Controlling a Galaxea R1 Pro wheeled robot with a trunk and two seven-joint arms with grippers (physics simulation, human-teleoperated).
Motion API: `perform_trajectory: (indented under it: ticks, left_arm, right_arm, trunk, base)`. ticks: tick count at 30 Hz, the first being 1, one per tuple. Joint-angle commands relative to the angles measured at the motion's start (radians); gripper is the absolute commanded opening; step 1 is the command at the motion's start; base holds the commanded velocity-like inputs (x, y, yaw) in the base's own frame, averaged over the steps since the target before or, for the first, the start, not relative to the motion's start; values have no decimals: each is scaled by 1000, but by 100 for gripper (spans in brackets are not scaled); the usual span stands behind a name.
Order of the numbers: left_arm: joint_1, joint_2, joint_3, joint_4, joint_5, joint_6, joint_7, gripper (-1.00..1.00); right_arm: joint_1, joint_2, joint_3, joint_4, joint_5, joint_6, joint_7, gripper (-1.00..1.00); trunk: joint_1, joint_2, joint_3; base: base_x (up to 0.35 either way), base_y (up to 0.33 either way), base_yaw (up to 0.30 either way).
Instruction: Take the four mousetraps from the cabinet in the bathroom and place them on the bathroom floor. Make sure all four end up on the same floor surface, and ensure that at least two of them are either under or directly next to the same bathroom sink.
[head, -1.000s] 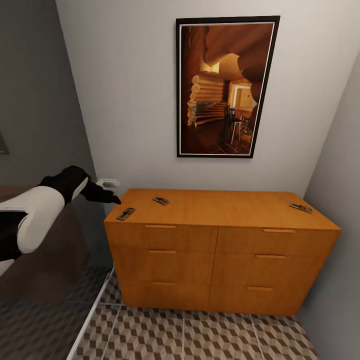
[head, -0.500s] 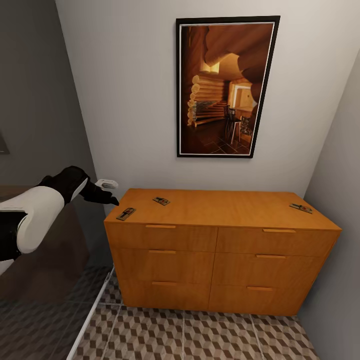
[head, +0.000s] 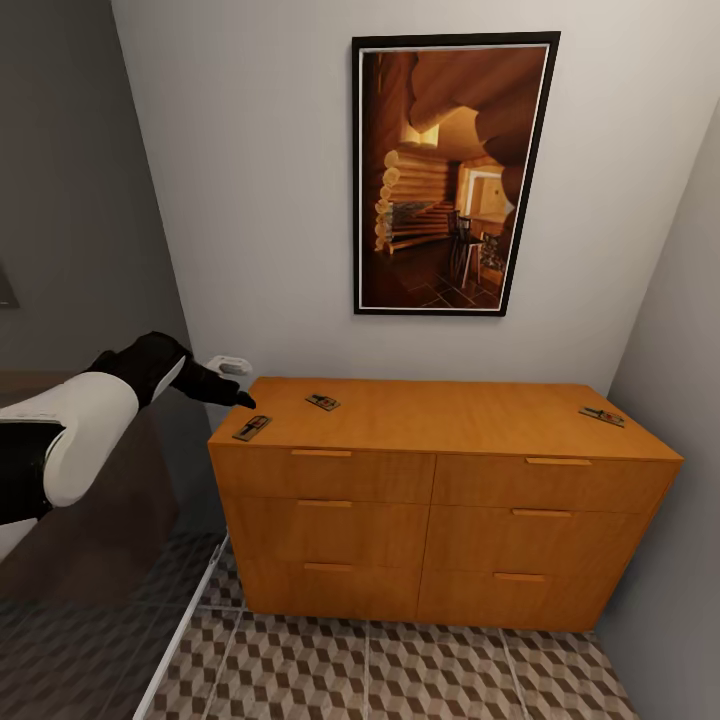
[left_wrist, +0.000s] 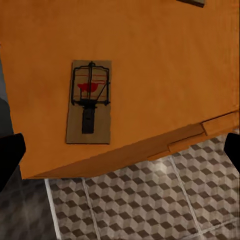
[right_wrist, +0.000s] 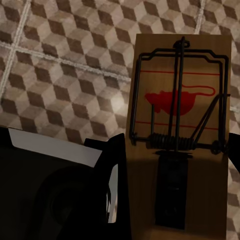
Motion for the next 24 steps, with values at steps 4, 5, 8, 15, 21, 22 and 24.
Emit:
perform_trajectory:
  ticks: [4, 5, 8, 15, 21, 22, 24]
  left_arm:
    - [0, 4, -10, -1, -22, -1, -15, 100]
    - [0, 5, -10, -1, -37, -2, -18, 100]
    - [0, 7, -10, -1, -67, -3, -27, 100]
    - [0, 9, -9, 0, -98, -6, -44, 100]
    - [1, 12, -10, 0, -100, -6, -45, 100]
    - [2, 12, -10, 0, -100, -6, -45, 100]
    - [4, 13, -10, 0, -100, -6, -45, 100]
  right_arm:
    - [-1, 0, -9, 1, 10, -3, -4, -100]
    - [-1, 0, -9, 1, 9, -3, -4, -100]
    - [-1, 0, -9, 1, 9, -3, -4, -100]
    - [-1, 0, -10, 1, 9, -1, -3, -100]
    - [-1, 0, -11, 1, 9, 0, -3, -100]
    - [-1, 0, -11, 1, 9, 0, -3, -100]
    - [-1, 0, -11, 1, 9, 0, -3, -100]
  trunk:
    - [0, -1, -1]
    - [0, -1, -1]
    - [0, -1, -1]
    - [0, -1, -1]
    - [0, -1, -5]
    - [0, -1, -5]
    - [0, -1, -7]
  base:
    - [0, 0, 0]
    - [0, 0, 0]
    - [0, 0, 0]
    - [0, 0, 0]
    - [0, 0, 0]
    - [0, 0, 0]
    - [0, 0, 0]
